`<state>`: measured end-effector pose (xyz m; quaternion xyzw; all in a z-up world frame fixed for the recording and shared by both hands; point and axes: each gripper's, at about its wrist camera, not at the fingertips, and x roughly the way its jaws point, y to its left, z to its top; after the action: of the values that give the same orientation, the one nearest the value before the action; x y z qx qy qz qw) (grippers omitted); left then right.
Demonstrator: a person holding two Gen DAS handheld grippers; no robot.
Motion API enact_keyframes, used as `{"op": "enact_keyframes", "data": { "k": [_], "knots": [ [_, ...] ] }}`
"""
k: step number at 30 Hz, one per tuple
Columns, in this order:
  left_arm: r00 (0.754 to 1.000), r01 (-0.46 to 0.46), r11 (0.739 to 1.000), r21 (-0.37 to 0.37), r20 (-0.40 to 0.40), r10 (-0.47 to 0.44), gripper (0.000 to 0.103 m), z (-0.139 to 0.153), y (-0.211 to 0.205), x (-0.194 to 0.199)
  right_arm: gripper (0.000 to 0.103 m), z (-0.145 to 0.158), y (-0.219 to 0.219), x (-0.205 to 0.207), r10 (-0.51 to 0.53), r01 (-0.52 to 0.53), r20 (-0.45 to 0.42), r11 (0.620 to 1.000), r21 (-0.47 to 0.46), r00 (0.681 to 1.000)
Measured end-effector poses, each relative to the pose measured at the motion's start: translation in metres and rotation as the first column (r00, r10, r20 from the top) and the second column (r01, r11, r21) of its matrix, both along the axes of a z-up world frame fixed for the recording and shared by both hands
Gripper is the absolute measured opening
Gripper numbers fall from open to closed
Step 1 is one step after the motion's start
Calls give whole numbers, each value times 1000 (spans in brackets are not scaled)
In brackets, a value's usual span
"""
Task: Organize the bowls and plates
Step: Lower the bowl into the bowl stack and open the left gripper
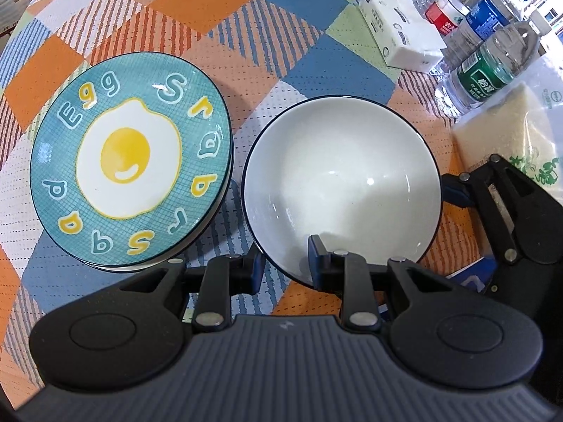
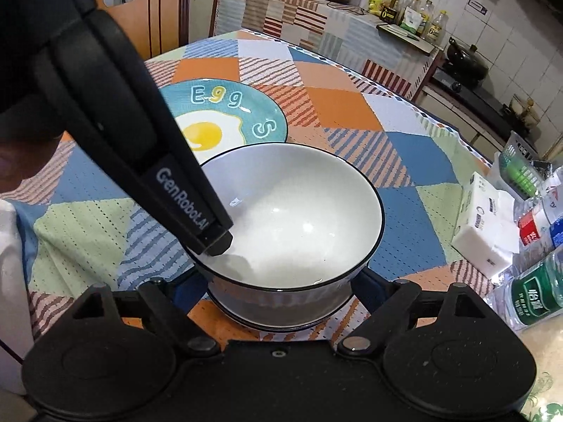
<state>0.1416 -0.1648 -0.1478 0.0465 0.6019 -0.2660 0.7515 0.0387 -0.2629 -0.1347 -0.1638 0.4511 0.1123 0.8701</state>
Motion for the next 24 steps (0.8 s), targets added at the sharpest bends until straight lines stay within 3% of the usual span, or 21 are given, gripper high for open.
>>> {"op": "enact_keyframes", "data": {
  "k": [7,14,24],
  "knots": [
    [1000,15,1000,19,26,-15,24,-3,-3,-5,96,-4,-1,-4,-24,24,-20,1000,-13,1000],
    [999,7,1000,-24,35,-6,24,8,8,-7,96,3,-5,-9,-17,17,0,1000,12,1000],
    [996,-6,993,-116,89,16,27,42,29,-22,96,38,-5,-36,0,-6,77,997,72,997]
  ]
}}
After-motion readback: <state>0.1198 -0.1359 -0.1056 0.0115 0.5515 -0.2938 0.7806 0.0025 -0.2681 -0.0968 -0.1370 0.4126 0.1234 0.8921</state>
